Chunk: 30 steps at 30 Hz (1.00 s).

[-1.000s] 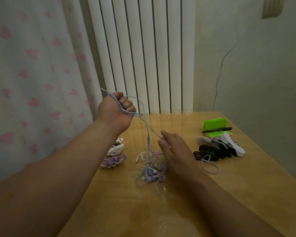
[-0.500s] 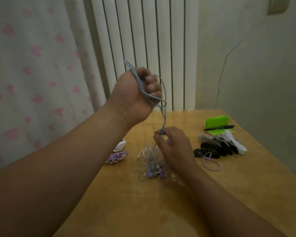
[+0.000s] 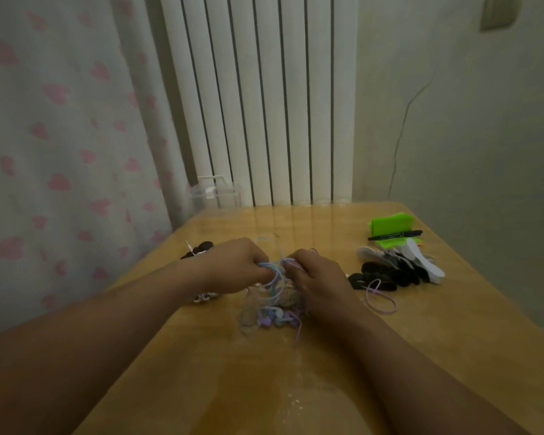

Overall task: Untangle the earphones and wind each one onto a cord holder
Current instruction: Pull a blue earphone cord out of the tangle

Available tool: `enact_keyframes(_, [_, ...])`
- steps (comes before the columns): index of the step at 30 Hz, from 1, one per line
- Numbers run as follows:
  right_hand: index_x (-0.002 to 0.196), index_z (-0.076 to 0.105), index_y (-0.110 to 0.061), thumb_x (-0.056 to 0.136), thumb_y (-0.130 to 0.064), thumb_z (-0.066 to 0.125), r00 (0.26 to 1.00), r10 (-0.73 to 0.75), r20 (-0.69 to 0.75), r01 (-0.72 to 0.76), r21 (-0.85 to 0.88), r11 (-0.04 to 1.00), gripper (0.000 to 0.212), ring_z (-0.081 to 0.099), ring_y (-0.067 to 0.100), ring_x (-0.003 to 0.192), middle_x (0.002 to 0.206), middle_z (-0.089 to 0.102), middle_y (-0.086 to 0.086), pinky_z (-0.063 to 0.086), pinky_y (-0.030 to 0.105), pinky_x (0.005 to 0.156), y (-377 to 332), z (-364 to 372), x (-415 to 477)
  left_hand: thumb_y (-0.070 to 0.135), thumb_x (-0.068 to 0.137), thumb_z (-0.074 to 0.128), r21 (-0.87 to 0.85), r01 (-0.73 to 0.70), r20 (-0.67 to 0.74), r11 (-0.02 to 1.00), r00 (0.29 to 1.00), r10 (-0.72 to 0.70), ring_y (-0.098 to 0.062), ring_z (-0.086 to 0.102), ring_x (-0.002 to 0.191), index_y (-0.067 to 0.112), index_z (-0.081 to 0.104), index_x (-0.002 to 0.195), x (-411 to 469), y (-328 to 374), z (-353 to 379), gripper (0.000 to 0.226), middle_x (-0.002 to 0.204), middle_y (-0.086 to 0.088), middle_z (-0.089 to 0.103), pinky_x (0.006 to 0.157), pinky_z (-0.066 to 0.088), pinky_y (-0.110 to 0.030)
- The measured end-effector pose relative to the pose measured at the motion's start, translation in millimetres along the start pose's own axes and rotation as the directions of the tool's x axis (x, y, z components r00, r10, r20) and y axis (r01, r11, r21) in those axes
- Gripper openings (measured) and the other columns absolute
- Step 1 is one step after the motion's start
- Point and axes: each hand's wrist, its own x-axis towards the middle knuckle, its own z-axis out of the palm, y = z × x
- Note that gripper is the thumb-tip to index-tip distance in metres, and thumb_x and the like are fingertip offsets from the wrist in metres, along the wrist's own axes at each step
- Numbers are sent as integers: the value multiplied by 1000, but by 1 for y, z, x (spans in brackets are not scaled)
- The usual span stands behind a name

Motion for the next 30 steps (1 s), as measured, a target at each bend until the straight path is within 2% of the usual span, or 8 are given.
enact_keyframes(6, [131,64,-32,110,-53,34,990,122,67,-133,200,971,42,63,9,116,120,69,-13,50,42,102,5,3,-3,42,109,48,-594,-61,-363,802,910,-200,-2,51,57,30,79,111,4,-9,-27,33,68,11,59,53,37,-22])
enact_keyframes(10, [106,68,-17,111,-46,32,981,193,14,-194,36,980,46,64,21,101,102,71,0,50,44,94,11,6,4,39,111,46,-902,-114,-242,416,932,-268,-9,29,40,11,73,113,8,-20,-37,39,59,-1,43,37,23,-21])
enact_keyframes(14, [101,66,-13,112,-44,32,987,147,60,-143,-70,987,47,63,25,101,104,69,6,49,40,89,9,13,3,35,110,47,-971,-145,-186,193,958,-219,-9,33,46,17,62,82,12,-3,-41,37,61,3,43,42,27,-20])
enact_keyframes(16, [110,71,-17,112,-44,33,980,198,18,-198,41,979,47,63,20,105,110,70,2,49,36,91,7,14,4,33,109,50,-961,-167,-225,222,936,-270,-12,26,48,21,55,74,20,4,-39,37,57,3,33,42,24,-24])
enact_keyframes(20, [112,75,-29,108,-42,43,930,352,-106,-262,482,836,35,68,17,106,111,72,-6,60,52,92,4,1,6,36,97,50,-815,-103,-368,570,853,-371,-21,32,49,21,47,65,27,0,-32,36,56,-5,39,52,25,-33])
enact_keyframes(22, [104,77,-26,108,-31,48,925,340,-170,-215,503,837,30,70,16,101,103,74,-5,62,49,84,-1,-6,7,27,104,44,-713,-40,-377,700,864,-334,-22,41,54,16,50,70,24,1,-21,36,63,-7,52,57,29,-34])
enact_keyframes(27, [95,76,-14,108,-24,46,960,261,-103,-191,440,877,34,67,13,95,97,74,0,53,33,79,-12,-5,1,25,110,42,-652,11,-285,758,923,-259,-4,48,44,6,52,80,21,9,11,37,75,-12,57,62,37,-34])
enact_keyframes(30, [96,71,-6,107,-23,42,925,374,-71,-249,631,735,35,68,19,81,89,76,8,48,33,71,-13,-6,3,34,112,45,-690,55,-195,722,946,-259,-9,40,41,10,43,75,21,9,18,45,63,-5,41,60,35,-31])
